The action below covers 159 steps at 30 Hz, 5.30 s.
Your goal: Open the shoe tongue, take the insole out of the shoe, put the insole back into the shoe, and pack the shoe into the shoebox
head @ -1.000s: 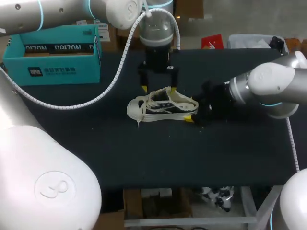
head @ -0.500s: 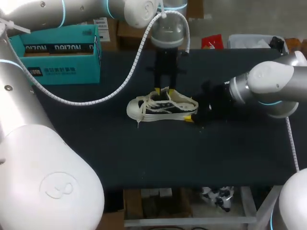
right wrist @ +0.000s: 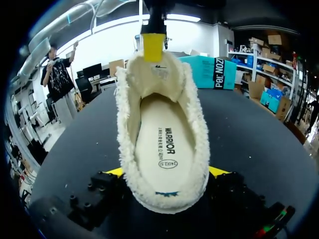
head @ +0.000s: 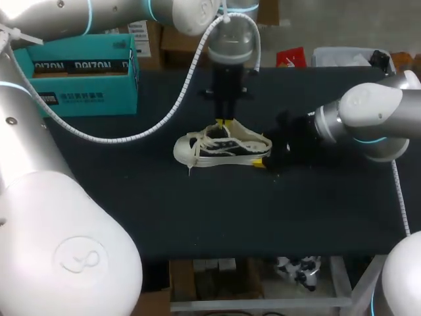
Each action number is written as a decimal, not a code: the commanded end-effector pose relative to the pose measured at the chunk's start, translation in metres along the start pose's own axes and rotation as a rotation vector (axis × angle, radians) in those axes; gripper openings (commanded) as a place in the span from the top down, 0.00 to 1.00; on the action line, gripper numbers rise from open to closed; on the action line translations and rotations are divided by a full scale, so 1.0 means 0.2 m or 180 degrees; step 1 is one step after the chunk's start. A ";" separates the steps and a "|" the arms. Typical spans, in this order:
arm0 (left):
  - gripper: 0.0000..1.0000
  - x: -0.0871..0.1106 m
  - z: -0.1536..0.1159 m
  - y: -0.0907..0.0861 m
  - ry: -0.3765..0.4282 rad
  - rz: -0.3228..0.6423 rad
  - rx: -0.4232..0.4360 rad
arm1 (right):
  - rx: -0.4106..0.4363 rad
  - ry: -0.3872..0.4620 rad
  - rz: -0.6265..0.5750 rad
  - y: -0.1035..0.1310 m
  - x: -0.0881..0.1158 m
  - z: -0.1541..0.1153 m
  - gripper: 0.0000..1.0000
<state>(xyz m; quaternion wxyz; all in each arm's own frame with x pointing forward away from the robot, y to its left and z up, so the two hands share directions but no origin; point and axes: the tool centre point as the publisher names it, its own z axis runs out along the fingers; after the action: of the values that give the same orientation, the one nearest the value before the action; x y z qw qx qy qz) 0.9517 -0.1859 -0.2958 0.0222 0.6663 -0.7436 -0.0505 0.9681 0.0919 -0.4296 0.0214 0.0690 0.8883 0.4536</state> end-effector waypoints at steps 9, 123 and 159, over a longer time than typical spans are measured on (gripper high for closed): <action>1.00 -0.43 0.01 0.12 0.0876 -0.0129 0.0476 | -0.0004 0.0001 0.0002 -0.01 -0.01 0.03 1.00; 1.00 0.03 0.51 0.01 0.0716 0.4873 0.0070 | -0.0004 0.0001 0.0002 -0.01 -0.01 0.03 1.00; 0.75 0.15 0.81 -0.06 0.0179 0.4738 0.0380 | -0.0004 0.0001 0.0002 -0.01 -0.01 0.03 1.00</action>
<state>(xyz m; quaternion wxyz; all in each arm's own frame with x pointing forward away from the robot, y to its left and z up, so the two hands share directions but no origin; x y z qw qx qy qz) 0.9481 -0.1981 -0.3998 0.0400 -0.0139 -0.9984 0.0368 0.9678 0.0939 -0.4307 0.0215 0.0690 0.8887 0.4528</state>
